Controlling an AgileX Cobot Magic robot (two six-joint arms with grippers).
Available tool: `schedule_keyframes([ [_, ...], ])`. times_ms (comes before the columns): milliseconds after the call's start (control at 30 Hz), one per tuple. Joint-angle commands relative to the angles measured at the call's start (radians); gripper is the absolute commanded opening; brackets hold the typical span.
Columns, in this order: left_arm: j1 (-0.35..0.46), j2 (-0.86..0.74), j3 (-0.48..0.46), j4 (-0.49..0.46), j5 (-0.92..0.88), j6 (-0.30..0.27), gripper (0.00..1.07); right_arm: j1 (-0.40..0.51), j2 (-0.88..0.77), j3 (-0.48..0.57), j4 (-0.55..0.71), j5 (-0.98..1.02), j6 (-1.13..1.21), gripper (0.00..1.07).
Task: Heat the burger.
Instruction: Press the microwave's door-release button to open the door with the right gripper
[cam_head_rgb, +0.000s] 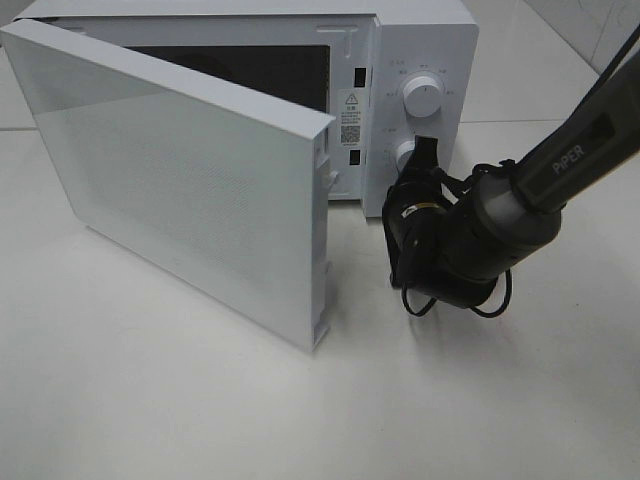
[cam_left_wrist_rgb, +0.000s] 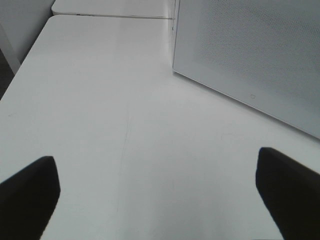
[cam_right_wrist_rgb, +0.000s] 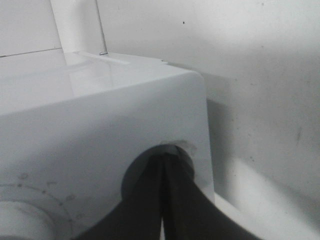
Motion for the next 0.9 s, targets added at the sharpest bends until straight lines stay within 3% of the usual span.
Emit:
schedule_keyframes([
  [33,0.003,-0.007,0.003,0.0,-0.013,-0.005,1.0,-0.042,-0.001,-0.1,-0.125,-0.246,-0.003,0.0],
  [533,0.003,-0.007,0.003,0.001,-0.013,-0.005,1.0,-0.012,-0.044,-0.027,-0.116,-0.183,-0.005,0.0],
  [900,0.003,-0.007,0.003,0.001,-0.013,-0.005,1.0,0.02,-0.097,0.051,-0.095,0.015,-0.044,0.0],
])
